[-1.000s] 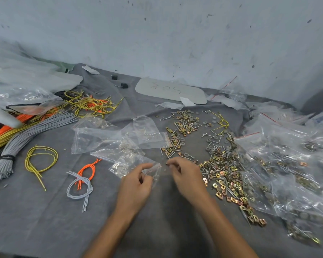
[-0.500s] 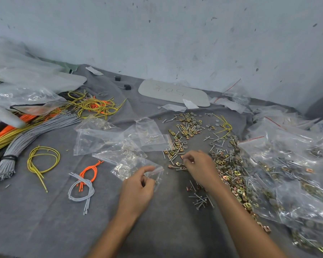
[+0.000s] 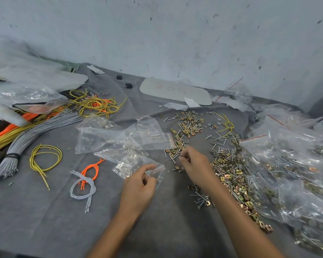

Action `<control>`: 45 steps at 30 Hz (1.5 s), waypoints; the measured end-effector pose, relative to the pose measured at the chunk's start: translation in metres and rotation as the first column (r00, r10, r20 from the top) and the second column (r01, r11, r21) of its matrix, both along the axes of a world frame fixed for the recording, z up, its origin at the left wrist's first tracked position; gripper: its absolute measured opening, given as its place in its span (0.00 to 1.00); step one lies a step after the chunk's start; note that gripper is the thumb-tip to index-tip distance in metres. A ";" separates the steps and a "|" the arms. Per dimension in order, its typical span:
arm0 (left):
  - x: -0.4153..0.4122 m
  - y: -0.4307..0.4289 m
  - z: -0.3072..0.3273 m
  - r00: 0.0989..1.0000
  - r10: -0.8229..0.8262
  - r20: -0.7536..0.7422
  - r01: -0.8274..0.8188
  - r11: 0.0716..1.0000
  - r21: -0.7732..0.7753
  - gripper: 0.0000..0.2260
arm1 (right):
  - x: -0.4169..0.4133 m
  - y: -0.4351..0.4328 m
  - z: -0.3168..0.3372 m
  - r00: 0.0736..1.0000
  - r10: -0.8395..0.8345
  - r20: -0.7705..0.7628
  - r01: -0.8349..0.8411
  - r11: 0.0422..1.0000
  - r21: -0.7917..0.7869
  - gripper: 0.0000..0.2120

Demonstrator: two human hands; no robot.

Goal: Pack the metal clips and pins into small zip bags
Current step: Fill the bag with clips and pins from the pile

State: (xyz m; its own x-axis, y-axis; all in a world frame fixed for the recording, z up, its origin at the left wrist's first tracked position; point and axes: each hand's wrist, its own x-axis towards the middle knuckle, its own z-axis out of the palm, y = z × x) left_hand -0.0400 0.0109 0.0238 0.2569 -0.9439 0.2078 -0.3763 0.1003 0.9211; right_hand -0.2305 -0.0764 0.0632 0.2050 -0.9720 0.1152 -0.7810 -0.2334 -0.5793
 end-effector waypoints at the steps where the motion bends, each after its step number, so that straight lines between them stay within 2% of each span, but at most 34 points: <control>1: 0.000 0.000 0.000 1.000 0.000 0.001 0.000 1.000 0.001 0.16 | -0.001 0.005 0.000 0.993 -0.019 0.117 0.017 1.000 0.016 0.06; 3: 0.000 0.000 0.000 1.000 0.001 0.000 -0.001 1.000 0.001 0.16 | -0.002 0.015 0.002 0.952 -0.041 0.304 0.028 0.999 0.046 0.07; 5: 0.000 0.000 0.000 1.000 0.000 0.002 0.000 1.000 0.002 0.17 | -0.001 0.023 0.006 0.905 -0.044 0.423 0.016 0.998 0.069 0.09; 9: -0.001 -0.001 0.000 1.000 0.002 -0.005 -0.002 1.000 -0.002 0.16 | 0.008 0.048 0.007 0.871 0.040 0.490 -0.104 0.989 0.103 0.07; 12: 0.000 -0.001 -0.001 1.000 -0.007 -0.002 0.007 1.000 -0.002 0.16 | 0.024 0.064 -0.005 0.928 0.100 0.358 -0.148 0.983 0.109 0.03; 14: 0.000 -0.001 -0.002 1.000 -0.011 -0.007 0.011 1.000 0.011 0.17 | 0.033 0.067 -0.013 0.980 0.098 0.174 -0.106 0.993 0.041 0.06; 16: 0.000 -0.001 -0.002 1.000 -0.016 -0.018 0.017 1.000 0.026 0.17 | 0.039 0.067 -0.017 0.994 0.105 0.006 -0.105 0.994 -0.036 0.07; 17: 0.000 -0.001 -0.001 1.000 -0.019 -0.020 0.019 1.000 0.024 0.17 | 0.040 0.065 -0.018 0.993 0.121 -0.012 -0.122 0.991 -0.059 0.06; 18: 0.000 0.000 0.000 1.000 -0.018 -0.016 0.018 1.000 0.017 0.17 | 0.038 0.062 -0.018 0.991 0.129 0.033 -0.127 0.990 -0.065 0.06; 20: -0.001 0.001 0.003 1.000 -0.010 -0.001 0.010 1.000 0.003 0.17 | 0.028 0.051 -0.015 0.993 0.059 0.106 -0.051 0.996 -0.072 0.05; 23: -0.002 0.002 0.005 1.000 0.004 0.002 -0.004 1.000 0.004 0.18 | 0.009 0.032 -0.013 0.990 -0.100 -0.101 0.089 0.990 -0.109 0.05; 26: -0.002 0.001 0.004 1.000 0.013 0.018 -0.013 1.000 0.009 0.15 | 0.005 0.022 -0.013 0.963 -0.079 -0.258 0.070 0.996 -0.047 0.10; 32: -0.003 0.003 0.009 1.000 0.001 -0.015 0.000 1.000 0.013 0.18 | 0.007 0.023 -0.017 0.977 -0.103 -0.186 0.084 0.991 -0.108 0.09; 35: -0.002 0.003 0.009 1.000 -0.005 -0.021 0.006 1.000 0.016 0.19 | 0.013 0.023 -0.018 0.971 -0.089 -0.222 0.075 0.995 -0.070 0.11; 38: -0.002 0.003 0.008 1.000 -0.005 -0.027 0.005 1.000 0.003 0.19 | 0.018 0.019 -0.019 0.963 -0.098 -0.250 0.074 0.992 -0.105 0.07; 41: -0.003 0.002 0.008 1.000 0.002 -0.023 -0.002 1.000 0.003 0.18 | 0.021 0.017 -0.014 0.965 -0.077 -0.249 0.068 0.997 -0.046 0.05; 43: -0.003 0.002 0.007 1.000 0.006 -0.020 -0.006 1.000 0.006 0.19 | 0.020 0.019 -0.010 0.973 -0.056 -0.224 0.055 0.998 -0.010 0.04; 45: -0.002 0.002 0.007 1.000 0.006 -0.021 -0.006 1.000 0.001 0.19 | 0.019 0.030 -0.009 0.993 -0.049 -0.109 0.046 0.998 -0.033 0.01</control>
